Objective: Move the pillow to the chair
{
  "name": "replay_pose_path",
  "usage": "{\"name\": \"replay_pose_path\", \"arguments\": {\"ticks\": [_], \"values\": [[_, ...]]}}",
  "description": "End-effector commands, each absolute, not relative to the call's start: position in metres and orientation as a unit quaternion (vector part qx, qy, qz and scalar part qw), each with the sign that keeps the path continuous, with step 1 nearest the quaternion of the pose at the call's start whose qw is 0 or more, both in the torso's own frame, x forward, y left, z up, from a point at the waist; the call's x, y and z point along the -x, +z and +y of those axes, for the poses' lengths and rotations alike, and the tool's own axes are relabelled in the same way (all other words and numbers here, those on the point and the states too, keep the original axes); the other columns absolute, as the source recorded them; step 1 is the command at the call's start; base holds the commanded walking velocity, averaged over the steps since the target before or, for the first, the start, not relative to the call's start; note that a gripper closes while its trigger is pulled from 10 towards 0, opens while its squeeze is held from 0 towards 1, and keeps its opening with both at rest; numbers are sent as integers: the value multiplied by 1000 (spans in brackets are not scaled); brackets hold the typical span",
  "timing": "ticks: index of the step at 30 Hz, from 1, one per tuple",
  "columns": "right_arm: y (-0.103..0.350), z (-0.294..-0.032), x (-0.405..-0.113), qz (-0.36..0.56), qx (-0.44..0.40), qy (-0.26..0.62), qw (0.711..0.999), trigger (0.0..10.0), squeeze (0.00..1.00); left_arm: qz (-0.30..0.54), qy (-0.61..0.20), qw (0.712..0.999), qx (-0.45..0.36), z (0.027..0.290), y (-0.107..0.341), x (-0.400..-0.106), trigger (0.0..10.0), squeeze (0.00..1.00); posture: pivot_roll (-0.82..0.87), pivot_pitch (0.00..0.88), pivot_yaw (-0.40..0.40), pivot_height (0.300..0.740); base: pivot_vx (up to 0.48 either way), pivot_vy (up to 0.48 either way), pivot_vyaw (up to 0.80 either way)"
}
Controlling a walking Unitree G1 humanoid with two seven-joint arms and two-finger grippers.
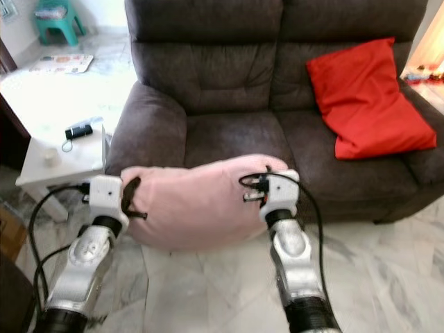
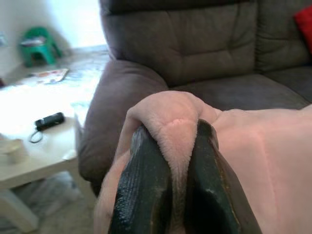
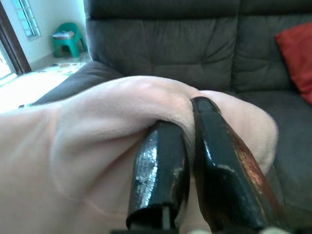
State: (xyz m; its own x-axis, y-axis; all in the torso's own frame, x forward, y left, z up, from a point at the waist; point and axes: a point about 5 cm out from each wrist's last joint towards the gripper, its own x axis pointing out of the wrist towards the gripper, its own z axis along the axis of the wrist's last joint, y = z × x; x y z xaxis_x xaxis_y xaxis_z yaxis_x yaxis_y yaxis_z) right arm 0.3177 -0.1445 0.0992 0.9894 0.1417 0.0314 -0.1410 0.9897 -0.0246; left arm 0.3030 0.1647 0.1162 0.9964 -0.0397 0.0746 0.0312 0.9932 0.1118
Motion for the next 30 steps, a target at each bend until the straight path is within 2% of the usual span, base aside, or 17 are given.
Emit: {"name": "replay_pose_path", "arguments": {"ticks": [1, 8, 17, 24, 30], "values": [[124, -140, -324, -72, 10, 79, 994, 10000, 0, -71, -22, 995, -59, 162, 130, -304, 10000, 0, 67, 29, -12, 740, 0, 0, 0], [128, -137, -323, -82, 8, 84, 993, 10000, 0, -85, -17, 994, -60, 164, 137, -302, 10000, 0, 69, 29, -13, 740, 0, 0, 0], [147, -129, -322, -127, 19, 108, 986, 10000, 0, -152, -3, 982, -115, 166, 169, -297, 10000, 0, 69, 29, -13, 740, 0, 0, 0], [178, -123, -319, -189, 23, 117, 975, 10000, 0, -208, 19, 960, -186, 170, 194, -289, 10000, 0, 70, 20, -14, 740, 0, 0, 0], [183, -120, -315, -203, 29, 122, 971, 10000, 0, -221, 39, 955, -195, 172, 201, -289, 10000, 0, 65, 5, -10, 740, 0, 0, 0]]}}
